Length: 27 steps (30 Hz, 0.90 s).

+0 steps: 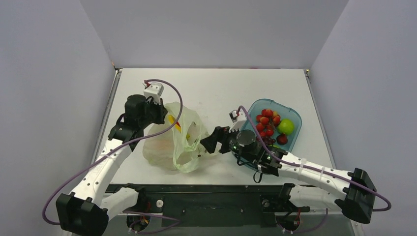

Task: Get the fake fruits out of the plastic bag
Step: Adjust the plastic bag at the center of the board.

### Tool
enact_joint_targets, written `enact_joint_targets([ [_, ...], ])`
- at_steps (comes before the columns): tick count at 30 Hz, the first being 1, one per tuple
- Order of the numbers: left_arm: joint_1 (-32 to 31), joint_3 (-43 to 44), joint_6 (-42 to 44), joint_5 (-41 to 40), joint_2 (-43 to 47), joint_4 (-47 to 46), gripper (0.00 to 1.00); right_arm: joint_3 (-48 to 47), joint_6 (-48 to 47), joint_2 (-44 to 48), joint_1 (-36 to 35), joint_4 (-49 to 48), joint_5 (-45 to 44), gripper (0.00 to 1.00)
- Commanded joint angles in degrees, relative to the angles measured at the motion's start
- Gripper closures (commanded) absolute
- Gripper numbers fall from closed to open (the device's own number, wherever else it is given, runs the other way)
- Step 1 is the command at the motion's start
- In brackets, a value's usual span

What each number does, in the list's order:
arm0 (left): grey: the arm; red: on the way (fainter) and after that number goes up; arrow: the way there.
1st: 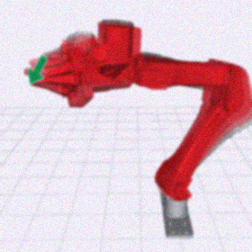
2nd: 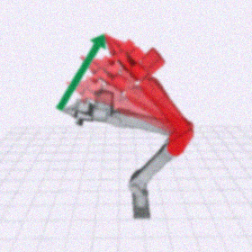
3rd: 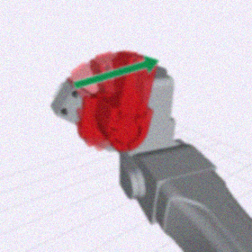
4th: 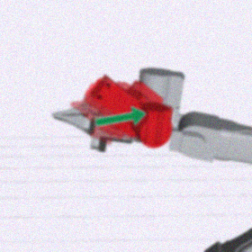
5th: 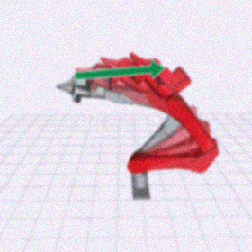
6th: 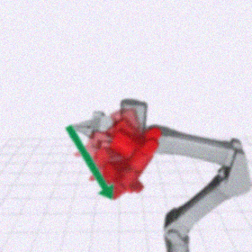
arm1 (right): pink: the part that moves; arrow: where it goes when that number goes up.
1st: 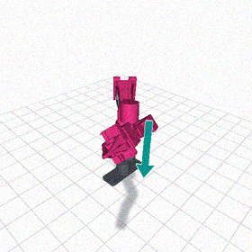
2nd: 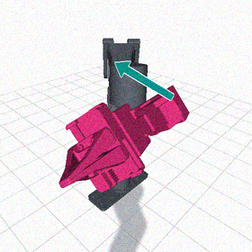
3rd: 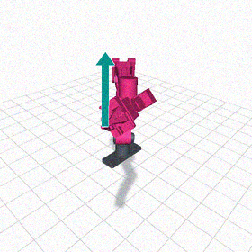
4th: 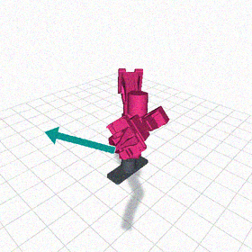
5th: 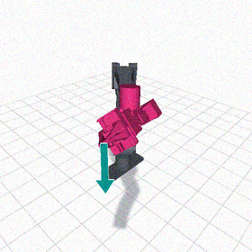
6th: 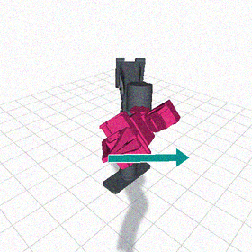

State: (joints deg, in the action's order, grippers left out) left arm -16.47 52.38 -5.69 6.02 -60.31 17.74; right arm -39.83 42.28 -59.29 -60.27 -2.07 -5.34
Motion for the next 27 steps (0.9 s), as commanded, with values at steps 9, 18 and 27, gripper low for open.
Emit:
enact_joint_targets([
  [9,-5.31,-0.51,4.25,-2.07,2.75,-2.97,1.00,-6.49,26.49,-19.71,5.64,-27.25,26.75,0.37],
  [18,-7.65,-3.64,14.35,2.03,4.55,-3.44,1.00,-2.97,53.54,-21.44,19.54,-49.26,32.54,1.00],
  [27,-7.61,-10.68,22.80,12.54,11.92,-8.10,1.00,-9.44,64.43,-40.60,31.51,-56.18,32.70,0.89],
])
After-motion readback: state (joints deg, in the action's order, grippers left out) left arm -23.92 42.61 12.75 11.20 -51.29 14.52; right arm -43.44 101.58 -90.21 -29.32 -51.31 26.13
